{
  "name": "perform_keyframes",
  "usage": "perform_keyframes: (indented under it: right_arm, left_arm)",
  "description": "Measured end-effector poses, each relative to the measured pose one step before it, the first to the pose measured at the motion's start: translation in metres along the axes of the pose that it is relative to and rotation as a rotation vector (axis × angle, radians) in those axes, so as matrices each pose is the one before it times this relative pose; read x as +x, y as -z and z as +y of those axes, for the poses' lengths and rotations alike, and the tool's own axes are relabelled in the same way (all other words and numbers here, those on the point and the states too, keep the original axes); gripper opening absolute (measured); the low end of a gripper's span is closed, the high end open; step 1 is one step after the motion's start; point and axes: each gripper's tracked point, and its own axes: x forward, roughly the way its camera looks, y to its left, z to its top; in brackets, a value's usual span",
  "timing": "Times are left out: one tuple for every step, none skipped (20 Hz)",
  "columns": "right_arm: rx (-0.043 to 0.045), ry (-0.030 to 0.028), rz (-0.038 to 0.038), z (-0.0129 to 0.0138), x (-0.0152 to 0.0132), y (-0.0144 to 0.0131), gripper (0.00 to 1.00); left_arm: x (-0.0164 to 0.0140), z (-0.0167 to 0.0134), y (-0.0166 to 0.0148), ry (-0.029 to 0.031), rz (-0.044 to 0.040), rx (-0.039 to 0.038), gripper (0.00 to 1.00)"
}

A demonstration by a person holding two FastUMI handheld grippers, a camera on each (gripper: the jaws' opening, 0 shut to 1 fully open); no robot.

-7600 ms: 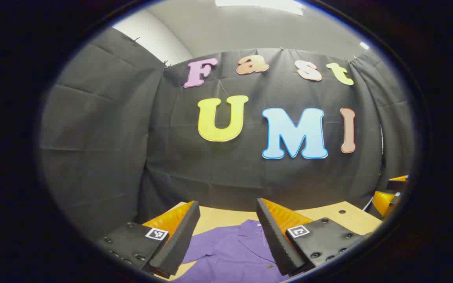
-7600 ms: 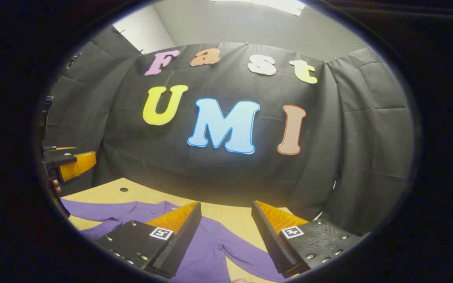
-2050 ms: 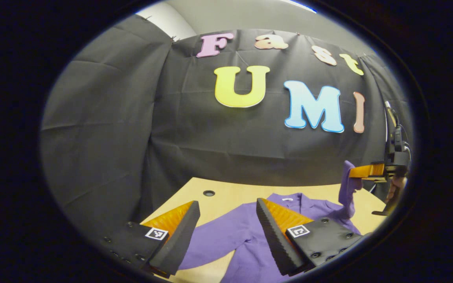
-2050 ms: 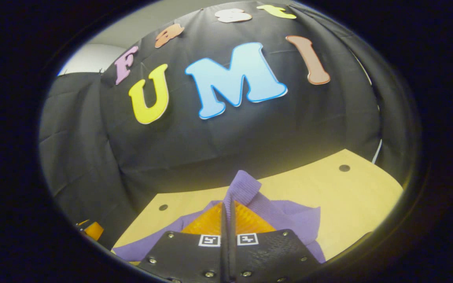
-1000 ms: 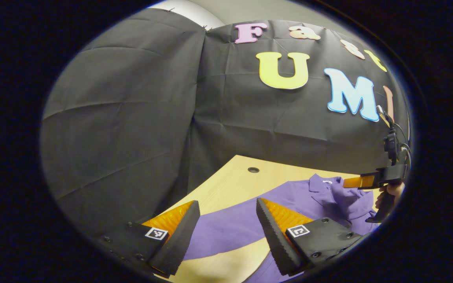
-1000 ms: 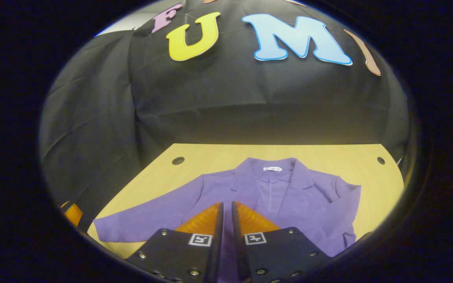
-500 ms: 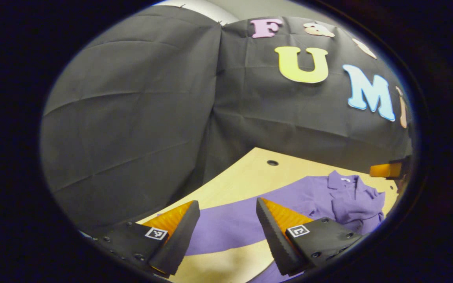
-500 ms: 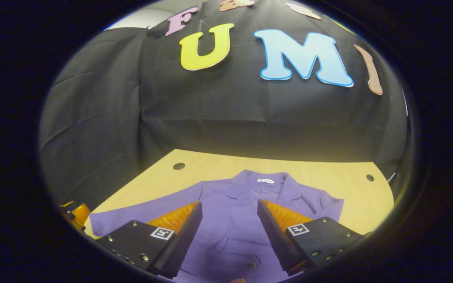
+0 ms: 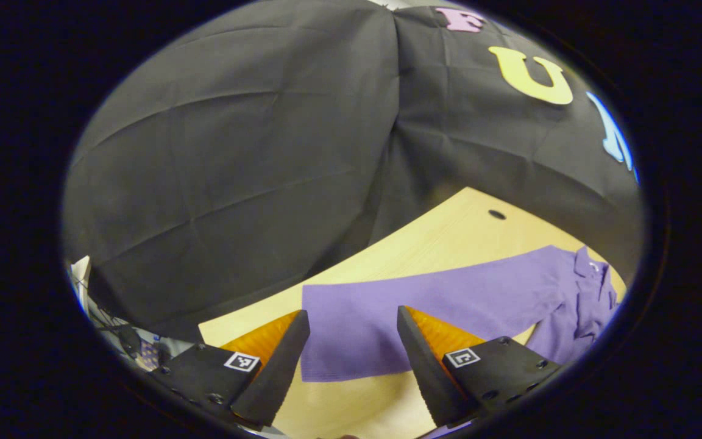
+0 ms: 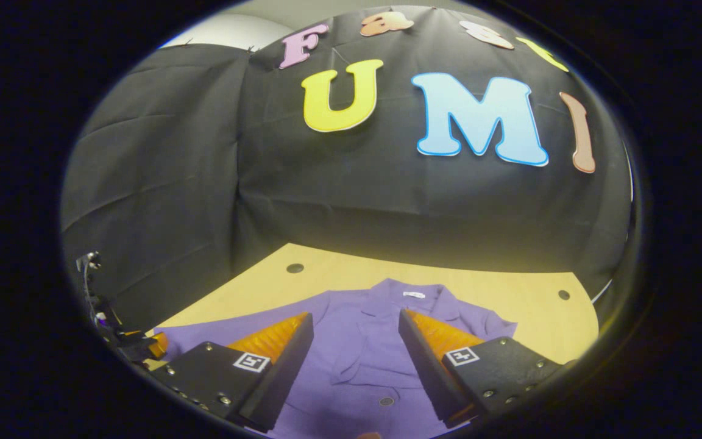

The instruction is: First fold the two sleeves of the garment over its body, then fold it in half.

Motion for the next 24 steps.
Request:
perform_keyframes:
  right_arm:
    - [-0.01061,-0.00555,0.00331,0.00261,-0.00167,0.00183,0.89]
    - [-0.00500,-0.00774,0.00822,0.00326,-0.00221,0.00191,0.89]
    - [-0.00127,-0.00909,0.00929,0.00299,-0.00121,0.00325,0.89]
    - [0.00323,-0.00871,0.00824,0.00270,-0.00125,0.00201,0.89]
    - [0.00776,-0.01060,0.00833,0.00370,-0.00099,0.00171,0.89]
    - [0.00706,-0.00795,0.00508,0.00269,-0.00121,0.00078,0.89]
    - [0.00287,-0.00518,0.00095,0.00262,-0.00119,0.00042,0.89]
    - [-0.00201,-0.00215,-0.00140,0.00171,-0.00154,-0.00074,0.89]
    - [-0.00503,-0.00026,-0.00231,0.00182,-0.00206,-0.00012,0.89]
    - [-0.00617,0.00140,-0.00651,0.00148,-0.00176,-0.00134,0.89]
    - [-0.00741,-0.00064,-0.00523,0.00148,-0.00179,0.00055,0.89]
    - [-0.00594,0.00086,-0.00441,0.00118,-0.00155,-0.00002,0.89]
    - [-0.00461,0.00003,-0.00342,0.00119,-0.00145,0.00109,0.89]
    - [-0.00161,0.00071,0.00097,0.00047,-0.00157,0.00001,0.89]
    - [0.00117,-0.00080,0.00036,0.00016,-0.00041,0.00193,0.89]
    - [0.00378,0.00054,0.00040,-0.00101,0.00002,-0.00011,0.89]
    - [0.00546,0.00058,0.00006,-0.00079,-0.00146,0.00040,0.89]
    - [0.00489,0.00087,-0.00058,-0.00099,-0.00106,-0.00023,0.89]
    - [0.00302,0.00307,0.00131,-0.00118,-0.00103,-0.00001,0.89]
    - [0.00146,0.00638,0.00129,-0.00305,-0.00129,-0.00030,0.89]
    - [0.00255,0.00662,-0.00024,-0.00312,-0.00193,0.00077,0.89]
    - [0.00168,0.00854,-0.00428,-0.00379,-0.00229,-0.00060,0.89]
    - [0.00116,0.00986,-0.00219,-0.00503,-0.00153,0.00078,0.89]
    - [0.00183,0.01000,0.00140,-0.00507,-0.00180,0.00053,0.89]
  left_arm:
    - [0.00104,0.00312,0.00807,-0.01426,0.02796,-0.00679,0.97]
    - [0.00285,0.00099,0.00561,-0.00534,0.02108,-0.00790,0.96]
    - [0.00380,0.00261,0.00354,-0.00774,0.02219,-0.00347,0.97]
    - [0.00274,0.00057,0.00452,-0.00644,0.02315,-0.00100,0.96]
    - [0.00275,0.00155,0.00437,-0.01245,0.01683,-0.00316,0.96]
    - [0.00293,-0.00119,-0.00277,-0.00216,-0.01022,0.01074,0.98]
    - [0.00056,0.00037,0.00268,-0.00117,0.00130,0.00332,0.98]
    - [0.00026,-0.00090,0.00110,-0.00431,0.00116,0.00647,0.96]
    - [0.00136,-0.00260,0.00133,0.00101,-0.00097,0.01349,0.97]
    - [0.00029,-0.00308,-0.00032,0.00156,0.00172,0.00727,0.95]
    - [0.00037,-0.00367,-0.00134,0.00283,-0.00464,0.00238,0.93]
    - [0.00059,-0.00197,-0.00037,0.00263,-0.00011,0.00388,0.90]
    - [0.00117,-0.00301,-0.00053,0.01431,-0.00363,0.00660,0.88]
    - [0.00169,-0.00306,-0.00129,0.00190,-0.00225,0.00351,0.85]
    - [0.00191,-0.00733,-0.00022,0.00969,-0.00544,0.00191,0.77]
    - [0.00227,-0.00429,-0.00031,0.00442,-0.00181,0.01038,0.69]
    - [0.00256,-0.00514,-0.00128,0.00637,-0.00895,0.01167,0.61]
    - [0.00314,-0.00485,-0.00148,0.00246,-0.00501,0.00796,0.53]
    - [0.00113,-0.00284,-0.00029,0.00353,-0.01016,0.00632,0.37]
    - [0.00075,-0.00285,-0.00043,-0.01001,0.00463,0.01737,0.27]
    - [-0.00173,0.00202,-0.00027,0.00607,0.00090,0.02576,0.17]
    - [-0.00011,-0.00102,-0.00031,0.01362,-0.00748,-0.00047,0.17]
    - [-0.00133,-0.00846,-0.00164,0.02340,0.00722,-0.01530,0.07]
    - [-0.00243,-0.00201,-0.00177,0.01760,0.00151,-0.01074,0.07]
